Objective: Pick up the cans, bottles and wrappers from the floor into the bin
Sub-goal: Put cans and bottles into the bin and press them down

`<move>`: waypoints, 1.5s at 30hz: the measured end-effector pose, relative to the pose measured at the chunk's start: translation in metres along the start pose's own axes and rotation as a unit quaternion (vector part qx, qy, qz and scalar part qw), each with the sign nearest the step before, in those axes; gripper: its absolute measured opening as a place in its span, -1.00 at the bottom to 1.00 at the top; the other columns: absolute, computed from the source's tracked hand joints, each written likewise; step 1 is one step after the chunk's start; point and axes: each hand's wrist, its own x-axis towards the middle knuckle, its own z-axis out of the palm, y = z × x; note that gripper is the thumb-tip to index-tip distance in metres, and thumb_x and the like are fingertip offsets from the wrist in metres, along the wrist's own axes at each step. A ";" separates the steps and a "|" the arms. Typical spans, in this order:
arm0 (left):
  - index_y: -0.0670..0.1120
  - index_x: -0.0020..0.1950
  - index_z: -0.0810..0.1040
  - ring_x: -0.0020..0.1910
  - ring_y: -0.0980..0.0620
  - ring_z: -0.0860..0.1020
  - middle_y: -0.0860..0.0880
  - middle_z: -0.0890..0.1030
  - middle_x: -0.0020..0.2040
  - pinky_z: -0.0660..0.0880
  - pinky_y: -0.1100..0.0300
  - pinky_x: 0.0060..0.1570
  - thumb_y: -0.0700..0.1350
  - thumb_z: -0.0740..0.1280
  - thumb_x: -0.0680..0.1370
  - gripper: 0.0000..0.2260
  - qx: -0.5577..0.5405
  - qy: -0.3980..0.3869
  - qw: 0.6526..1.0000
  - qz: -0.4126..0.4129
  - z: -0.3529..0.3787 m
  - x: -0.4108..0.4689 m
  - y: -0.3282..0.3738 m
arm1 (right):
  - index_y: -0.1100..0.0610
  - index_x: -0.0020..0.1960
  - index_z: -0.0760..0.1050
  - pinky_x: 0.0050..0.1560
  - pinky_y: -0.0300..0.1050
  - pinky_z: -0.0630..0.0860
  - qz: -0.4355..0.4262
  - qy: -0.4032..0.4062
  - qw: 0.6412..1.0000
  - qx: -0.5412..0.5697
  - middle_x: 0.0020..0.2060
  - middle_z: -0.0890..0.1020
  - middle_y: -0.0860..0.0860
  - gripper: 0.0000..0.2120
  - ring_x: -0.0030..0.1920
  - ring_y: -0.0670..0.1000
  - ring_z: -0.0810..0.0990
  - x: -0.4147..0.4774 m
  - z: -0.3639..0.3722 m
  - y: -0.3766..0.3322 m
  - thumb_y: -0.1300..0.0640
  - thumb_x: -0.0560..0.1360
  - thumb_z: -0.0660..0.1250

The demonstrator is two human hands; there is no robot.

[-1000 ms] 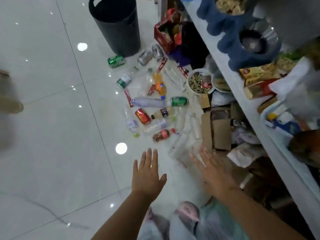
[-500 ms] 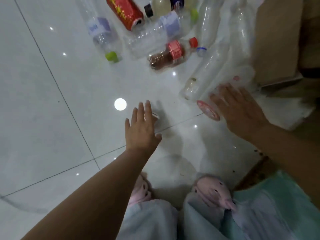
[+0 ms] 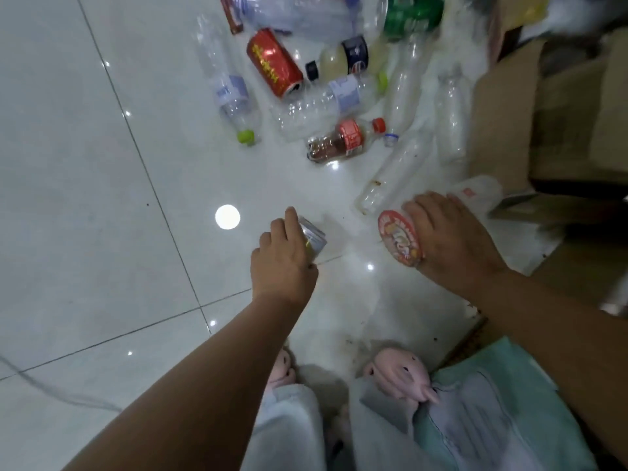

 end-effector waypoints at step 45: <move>-0.07 0.51 -0.01 0.22 -0.08 0.43 -0.06 0.34 0.37 0.48 0.10 0.05 0.07 0.36 0.44 -0.21 0.008 0.329 0.942 0.071 -0.929 -0.069 0.002 | 0.10 0.39 0.17 0.17 -0.11 0.43 0.069 0.407 0.903 0.120 0.21 0.43 0.05 -0.08 0.20 0.04 0.42 0.185 -0.872 -0.176 -0.20 0.20 0.52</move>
